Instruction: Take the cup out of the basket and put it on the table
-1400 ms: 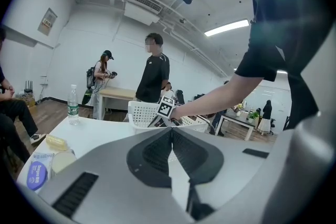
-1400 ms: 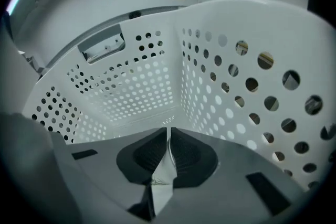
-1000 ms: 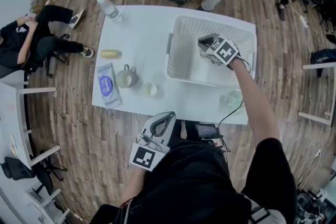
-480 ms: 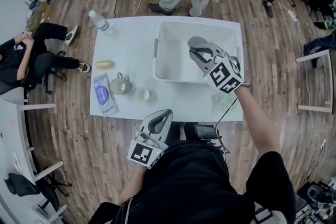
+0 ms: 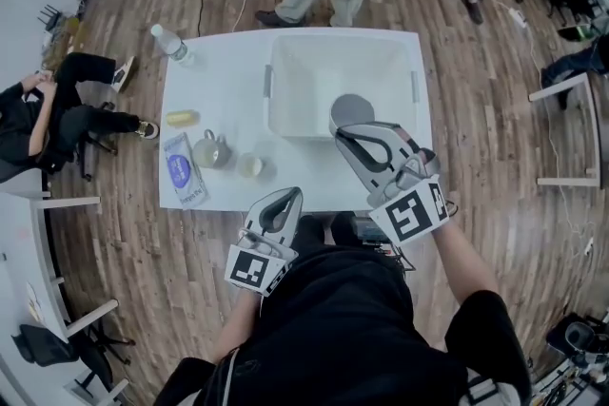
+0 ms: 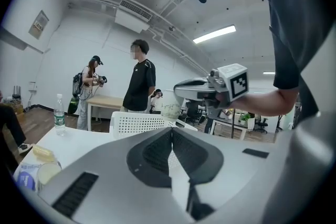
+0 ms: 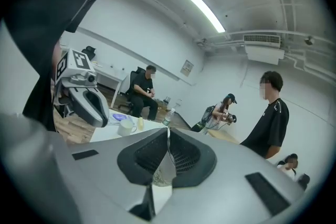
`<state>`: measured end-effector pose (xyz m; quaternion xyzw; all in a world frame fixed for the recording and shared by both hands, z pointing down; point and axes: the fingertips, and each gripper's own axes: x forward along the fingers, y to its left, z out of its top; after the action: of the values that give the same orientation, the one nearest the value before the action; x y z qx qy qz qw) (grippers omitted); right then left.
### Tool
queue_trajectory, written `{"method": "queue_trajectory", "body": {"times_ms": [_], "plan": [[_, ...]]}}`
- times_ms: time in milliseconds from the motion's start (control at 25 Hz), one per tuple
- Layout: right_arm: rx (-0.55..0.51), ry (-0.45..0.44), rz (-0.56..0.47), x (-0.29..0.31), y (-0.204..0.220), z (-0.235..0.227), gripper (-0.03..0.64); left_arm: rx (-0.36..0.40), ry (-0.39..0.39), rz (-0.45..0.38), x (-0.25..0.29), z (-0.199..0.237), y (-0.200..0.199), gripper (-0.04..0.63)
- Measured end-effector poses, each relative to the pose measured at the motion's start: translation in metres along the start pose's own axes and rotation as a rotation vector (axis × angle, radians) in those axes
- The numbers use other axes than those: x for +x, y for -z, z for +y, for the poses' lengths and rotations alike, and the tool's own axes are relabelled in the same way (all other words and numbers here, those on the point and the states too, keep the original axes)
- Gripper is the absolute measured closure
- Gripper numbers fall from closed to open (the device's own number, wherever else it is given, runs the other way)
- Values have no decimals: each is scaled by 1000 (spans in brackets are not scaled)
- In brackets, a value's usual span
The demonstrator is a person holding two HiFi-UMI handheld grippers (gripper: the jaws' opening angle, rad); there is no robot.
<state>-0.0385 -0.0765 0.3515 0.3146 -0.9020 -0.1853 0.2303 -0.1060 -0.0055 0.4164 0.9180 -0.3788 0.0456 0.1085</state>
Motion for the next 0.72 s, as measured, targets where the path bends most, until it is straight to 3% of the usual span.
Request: {"method": "queue_trajectory", "body": {"times_ms": [200,360,720], "plan": [[28,8,-37,-25,-14,34,583,-2,-34,-1,-5,5,0,585],[27,-34,-38,-27,-14,72,583,7,-55,15,-8,7,3,585],[-55,-118,-18,24,33,150,583,-13,-100,47,-26,15,17,586]]}}
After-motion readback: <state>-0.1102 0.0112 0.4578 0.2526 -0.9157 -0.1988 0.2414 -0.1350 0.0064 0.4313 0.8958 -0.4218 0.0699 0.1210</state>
